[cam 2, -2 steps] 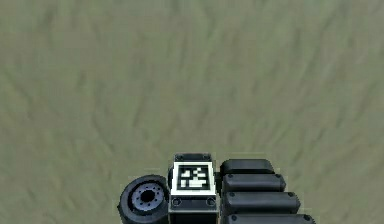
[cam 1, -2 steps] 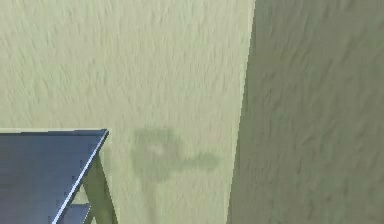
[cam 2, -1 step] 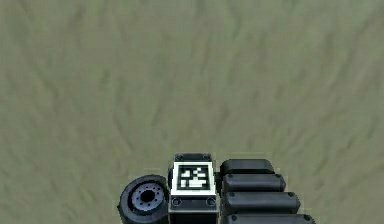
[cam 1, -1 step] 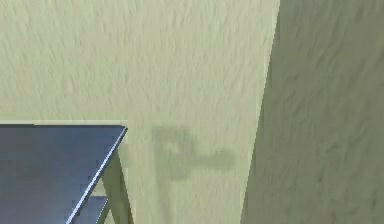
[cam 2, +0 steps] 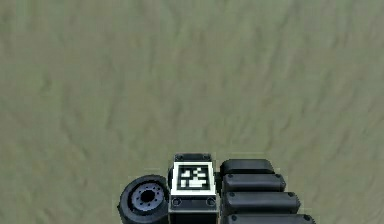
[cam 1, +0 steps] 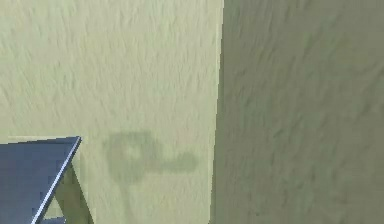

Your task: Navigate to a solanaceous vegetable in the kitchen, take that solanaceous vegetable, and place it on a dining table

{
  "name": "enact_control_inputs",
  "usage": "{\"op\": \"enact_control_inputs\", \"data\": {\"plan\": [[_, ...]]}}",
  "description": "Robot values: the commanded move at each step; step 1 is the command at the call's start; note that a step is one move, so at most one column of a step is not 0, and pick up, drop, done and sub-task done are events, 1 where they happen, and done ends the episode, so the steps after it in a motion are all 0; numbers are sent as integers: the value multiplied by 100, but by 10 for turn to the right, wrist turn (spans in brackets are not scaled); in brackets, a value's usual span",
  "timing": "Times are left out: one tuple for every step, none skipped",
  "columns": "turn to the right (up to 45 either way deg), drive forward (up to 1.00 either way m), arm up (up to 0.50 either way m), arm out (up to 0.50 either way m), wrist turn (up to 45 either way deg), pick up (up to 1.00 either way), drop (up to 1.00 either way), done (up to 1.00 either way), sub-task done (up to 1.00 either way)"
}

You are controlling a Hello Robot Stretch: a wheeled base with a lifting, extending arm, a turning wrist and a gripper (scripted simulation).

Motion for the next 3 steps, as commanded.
{"op": "enact_control_inputs", "data": {"plan": [[-300,0,0,0,0,0,0,0,0],[-450,0,0,0,0,0,0,0,0],[0,10,0,0,0,0,0,0,0]]}}
